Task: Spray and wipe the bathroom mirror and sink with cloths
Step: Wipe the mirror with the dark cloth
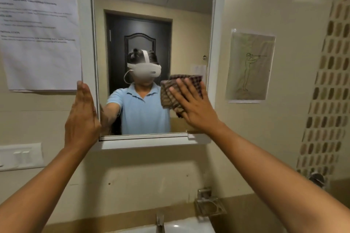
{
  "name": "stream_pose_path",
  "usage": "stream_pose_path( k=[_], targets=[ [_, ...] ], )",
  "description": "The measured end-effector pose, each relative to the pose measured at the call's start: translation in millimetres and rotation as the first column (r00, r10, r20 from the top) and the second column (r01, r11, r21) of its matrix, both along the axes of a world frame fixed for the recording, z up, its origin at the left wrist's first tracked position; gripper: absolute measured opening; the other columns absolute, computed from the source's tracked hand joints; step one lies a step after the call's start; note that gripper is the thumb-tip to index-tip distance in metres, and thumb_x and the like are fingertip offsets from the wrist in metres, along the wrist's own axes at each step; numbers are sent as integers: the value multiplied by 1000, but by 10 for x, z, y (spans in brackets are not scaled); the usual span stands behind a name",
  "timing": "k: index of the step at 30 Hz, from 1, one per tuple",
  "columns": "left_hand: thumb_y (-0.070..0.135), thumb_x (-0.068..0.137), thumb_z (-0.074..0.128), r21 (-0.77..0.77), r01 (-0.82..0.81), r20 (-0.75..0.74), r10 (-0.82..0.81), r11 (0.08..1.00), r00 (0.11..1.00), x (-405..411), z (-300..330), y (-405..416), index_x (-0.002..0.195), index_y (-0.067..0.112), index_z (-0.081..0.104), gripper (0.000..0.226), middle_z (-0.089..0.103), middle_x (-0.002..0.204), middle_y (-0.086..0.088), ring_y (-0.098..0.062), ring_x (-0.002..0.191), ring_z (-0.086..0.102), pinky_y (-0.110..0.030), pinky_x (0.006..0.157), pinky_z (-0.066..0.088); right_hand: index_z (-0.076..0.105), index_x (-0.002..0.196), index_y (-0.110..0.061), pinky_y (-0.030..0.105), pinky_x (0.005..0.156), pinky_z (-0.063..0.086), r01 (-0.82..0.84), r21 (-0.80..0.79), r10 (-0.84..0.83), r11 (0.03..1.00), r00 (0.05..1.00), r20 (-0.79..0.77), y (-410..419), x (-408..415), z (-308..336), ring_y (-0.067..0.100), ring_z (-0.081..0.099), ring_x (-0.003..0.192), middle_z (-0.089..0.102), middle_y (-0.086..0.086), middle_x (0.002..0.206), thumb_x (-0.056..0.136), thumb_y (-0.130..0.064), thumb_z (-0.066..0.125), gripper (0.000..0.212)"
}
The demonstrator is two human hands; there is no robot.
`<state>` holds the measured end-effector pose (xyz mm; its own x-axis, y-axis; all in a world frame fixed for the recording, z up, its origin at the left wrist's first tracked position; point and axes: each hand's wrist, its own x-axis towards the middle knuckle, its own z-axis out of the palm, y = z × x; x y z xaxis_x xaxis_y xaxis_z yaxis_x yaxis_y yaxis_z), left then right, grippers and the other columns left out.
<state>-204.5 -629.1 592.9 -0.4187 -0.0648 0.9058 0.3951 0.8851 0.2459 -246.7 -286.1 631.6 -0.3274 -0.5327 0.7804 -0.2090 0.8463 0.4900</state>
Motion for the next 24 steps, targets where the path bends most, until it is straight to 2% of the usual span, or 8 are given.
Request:
stream_pose_path(
  k=[6,8,9,11,13,16,20,24],
  targets=[
    [44,89,16,68,-13,43,10,998,999,140,77,194,158,12,-4,78,6,166,-11,-50,136,40,-62,98,47,13,158,-23,60,120,6,15,-221,-6,975,999,42,300,82,-361,29,3,153,6,9,166,101,-40,44,67],
    [39,92,19,97,-4,35,0,995,999,207,99,286,156,5,1,75,9,165,-16,-48,142,32,-62,105,41,13,159,-23,59,121,5,-17,-255,40,967,996,83,209,131,-638,29,2,154,5,8,166,102,-38,39,64],
    [47,93,18,102,-14,37,10,995,999,252,113,334,156,3,4,78,10,165,-17,-43,147,26,-61,109,37,13,158,-24,59,121,6,-46,-239,73,970,992,105,152,154,-761,28,1,154,5,7,167,102,-38,37,63],
    [87,77,2,126,-35,108,21,991,994,351,174,367,157,4,6,115,12,165,-16,-36,150,21,-53,117,29,14,158,-24,58,121,7,-94,-183,120,979,983,136,12,172,-941,26,1,154,6,4,167,103,-37,39,62],
    [96,66,-4,160,-26,161,0,987,987,417,214,386,157,4,7,129,14,165,-16,-36,149,22,-50,119,27,17,158,-24,58,121,8,-116,-152,135,982,983,124,-99,175,-1001,24,3,154,10,3,166,102,-36,45,63],
    [39,96,26,128,-37,116,22,991,993,332,155,343,155,-1,5,74,11,164,-18,-42,145,30,-59,107,41,21,157,-22,59,120,13,-174,-28,176,984,979,106,-274,137,-976,26,7,154,14,3,166,100,-31,46,63],
    [40,93,29,16,-79,97,77,997,992,217,85,106,156,22,-13,78,1,167,-5,-39,140,40,-53,99,51,22,157,-22,57,121,11,-225,73,216,972,969,120,-692,112,-934,26,9,153,15,3,165,97,-27,49,66],
    [25,100,34,-42,-44,69,47,998,997,132,39,-44,158,21,-11,73,0,168,-1,-30,148,30,-51,100,51,16,158,-22,55,122,5,-242,125,225,962,964,139,-1250,110,-855,25,2,154,9,4,166,99,-37,39,65]
  ],
)
